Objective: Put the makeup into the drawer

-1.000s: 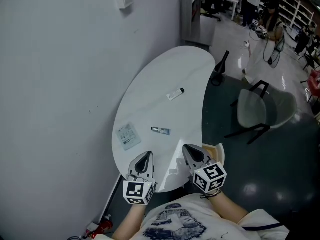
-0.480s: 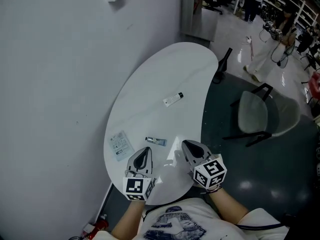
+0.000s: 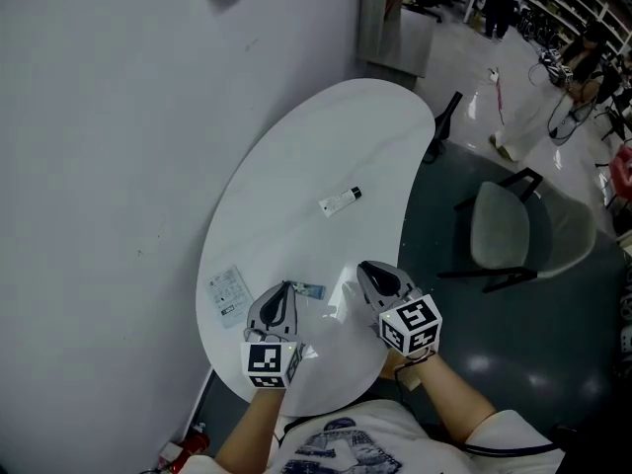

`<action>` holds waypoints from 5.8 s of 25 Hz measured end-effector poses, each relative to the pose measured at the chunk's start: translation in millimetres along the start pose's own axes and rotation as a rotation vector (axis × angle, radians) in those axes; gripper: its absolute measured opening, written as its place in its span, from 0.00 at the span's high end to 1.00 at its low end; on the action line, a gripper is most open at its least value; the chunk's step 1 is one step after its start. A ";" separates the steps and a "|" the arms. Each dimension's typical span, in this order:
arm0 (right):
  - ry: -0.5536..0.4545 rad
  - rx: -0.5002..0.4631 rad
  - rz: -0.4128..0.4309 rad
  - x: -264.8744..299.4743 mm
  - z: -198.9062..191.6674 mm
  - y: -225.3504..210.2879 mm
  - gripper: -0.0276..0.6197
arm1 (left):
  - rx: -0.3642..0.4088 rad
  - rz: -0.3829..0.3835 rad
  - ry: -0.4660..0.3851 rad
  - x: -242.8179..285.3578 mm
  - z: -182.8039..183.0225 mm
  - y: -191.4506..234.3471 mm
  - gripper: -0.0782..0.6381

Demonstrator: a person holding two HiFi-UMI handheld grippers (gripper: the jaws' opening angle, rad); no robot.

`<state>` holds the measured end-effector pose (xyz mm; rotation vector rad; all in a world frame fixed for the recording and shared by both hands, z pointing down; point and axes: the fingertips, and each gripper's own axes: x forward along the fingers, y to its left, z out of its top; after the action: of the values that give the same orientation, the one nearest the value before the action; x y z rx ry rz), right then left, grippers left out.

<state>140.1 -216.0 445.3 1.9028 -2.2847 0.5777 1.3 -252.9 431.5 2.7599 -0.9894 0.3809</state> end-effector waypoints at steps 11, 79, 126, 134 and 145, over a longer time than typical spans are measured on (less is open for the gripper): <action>0.039 -0.105 0.044 40.6 2.1 -34.8 0.87 | 0.023 -0.001 0.015 41.2 0.5 4.3 0.84; 0.587 -0.717 0.314 226.4 -84.8 -137.2 0.58 | 0.004 -0.007 0.154 154.9 -49.0 36.3 0.84; 0.395 -0.480 0.071 -6.0 -72.9 100.0 0.68 | 0.109 -0.033 0.061 -109.8 -31.8 22.4 0.84; 0.318 -0.396 0.019 -57.0 -65.2 162.2 0.68 | 0.119 -0.029 0.028 -163.6 -30.0 17.7 0.84; 0.270 -0.333 -0.026 -111.6 -71.3 202.7 0.68 | 0.153 -0.108 0.019 -198.9 -37.8 -26.7 0.84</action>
<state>-43.6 -58.9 431.0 1.5905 -2.0336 0.3928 -136.4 -104.3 405.4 2.9242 -0.8341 0.4836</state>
